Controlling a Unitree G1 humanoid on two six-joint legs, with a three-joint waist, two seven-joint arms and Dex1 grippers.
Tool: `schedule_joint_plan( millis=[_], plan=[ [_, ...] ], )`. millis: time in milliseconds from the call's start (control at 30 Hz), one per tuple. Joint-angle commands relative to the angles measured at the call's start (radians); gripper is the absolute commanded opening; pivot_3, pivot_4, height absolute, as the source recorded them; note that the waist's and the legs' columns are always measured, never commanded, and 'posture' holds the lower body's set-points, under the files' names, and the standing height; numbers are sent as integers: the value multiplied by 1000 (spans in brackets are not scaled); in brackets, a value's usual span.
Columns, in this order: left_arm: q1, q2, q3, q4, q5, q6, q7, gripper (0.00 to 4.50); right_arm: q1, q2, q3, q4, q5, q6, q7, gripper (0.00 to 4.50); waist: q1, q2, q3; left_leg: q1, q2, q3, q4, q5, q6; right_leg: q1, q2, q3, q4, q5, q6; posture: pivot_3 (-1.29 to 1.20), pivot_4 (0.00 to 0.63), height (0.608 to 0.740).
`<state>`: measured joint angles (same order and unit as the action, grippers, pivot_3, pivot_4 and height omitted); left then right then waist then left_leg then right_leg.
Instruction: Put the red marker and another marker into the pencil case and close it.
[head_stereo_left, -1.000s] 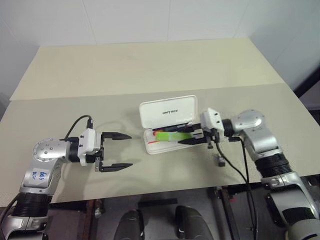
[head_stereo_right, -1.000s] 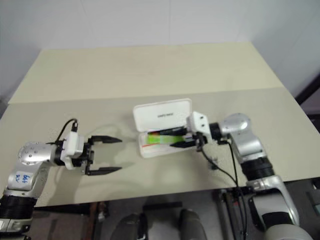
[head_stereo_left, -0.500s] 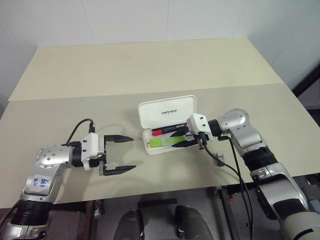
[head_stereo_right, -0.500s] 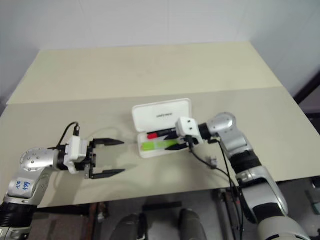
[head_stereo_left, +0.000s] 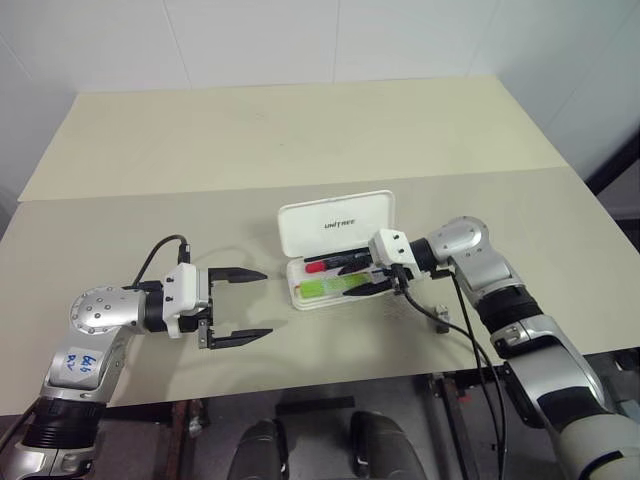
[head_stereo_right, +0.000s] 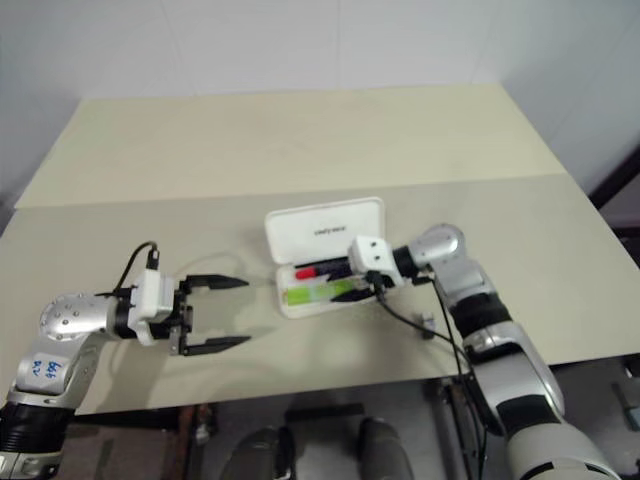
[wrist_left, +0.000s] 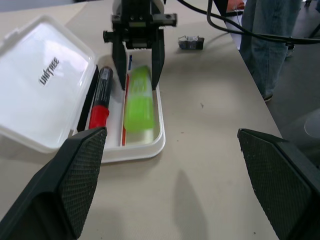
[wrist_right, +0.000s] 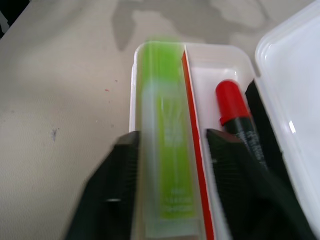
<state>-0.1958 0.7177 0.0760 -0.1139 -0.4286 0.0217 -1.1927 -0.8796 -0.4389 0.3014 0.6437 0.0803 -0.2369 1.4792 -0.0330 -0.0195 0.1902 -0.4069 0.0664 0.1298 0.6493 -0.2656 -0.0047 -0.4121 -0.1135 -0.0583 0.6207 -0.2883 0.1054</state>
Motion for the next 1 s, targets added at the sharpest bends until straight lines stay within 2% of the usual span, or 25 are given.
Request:
schedule_joint_plan(
  millis=[33, 100, 133, 433, 567, 700, 833, 1000],
  plan=[
    [-21, 8, 13, -17, -11, 0, 2, 4500, -27, 17, -26, -19, 30, -8, 11, 3566, 0, 0, 0, 0, 0, 0, 0, 0, 0, 0, 0, 0, 0, 0, 0, 0, 150, 740],
    [-27, 6, 10, -14, -10, 1, 1, 4500, -32, 26, -34, -37, 44, -1, 11, 4295, 0, 0, 0, 0, 0, 0, 0, 0, 0, 0, 0, 0, 0, 0, 0, 0, 150, 740],
    [-29, 5, 8, -14, -9, 2, 1, 4500, -32, 29, -37, -51, 54, 6, 14, 4472, 0, 0, 0, 0, 0, 0, 0, 0, 0, 0, 0, 0, 0, 0, 0, 0, 150, 740],
    [-54, -16, -26, -16, -8, 9, -2, 4500, 25, -10, -85, -313, 197, 212, 19, 4472, 3, 0, 0, 0, 0, 0, 0, -1, 0, 0, 0, -1, 2, 0, 0, 0, 150, 740],
    [-81, -59, -80, -36, -13, 24, -1, 4500, 173, -135, -183, -543, 278, 361, -37, 4472, 21, 0, 0, -1, 0, -1, 0, -1, 0, 1, -2, -5, 1, 0, 0, 0, 150, 740],
    [-95, -92, -109, -48, -18, 35, 0, 4500, 291, -239, -275, -667, 311, 454, -117, 4472, 29, 0, 0, -2, 0, 0, 3, -3, -1, 0, -3, -6, 0, 0, 0, 0, 150, 740],
    [-97, -135, -144, -84, -24, 50, 13, 4500, 497, -358, -457, -778, 318, 488, -219, 4472, 34, 0, 0, -1, 0, 3, 2, -5, 1, 1, -2, -7, -4, 0, 0, 0, 150, 740],
    [-104, -168, -169, -71, -25, 60, 1, 4500, 725, -426, -641, -895, 324, 563, -326, 4472, 33, 0, 0, 0, 0, 3, 3, -5, 1, 1, -1, -6, -3, 0, 0, 0, 150, 740]
  ],
)
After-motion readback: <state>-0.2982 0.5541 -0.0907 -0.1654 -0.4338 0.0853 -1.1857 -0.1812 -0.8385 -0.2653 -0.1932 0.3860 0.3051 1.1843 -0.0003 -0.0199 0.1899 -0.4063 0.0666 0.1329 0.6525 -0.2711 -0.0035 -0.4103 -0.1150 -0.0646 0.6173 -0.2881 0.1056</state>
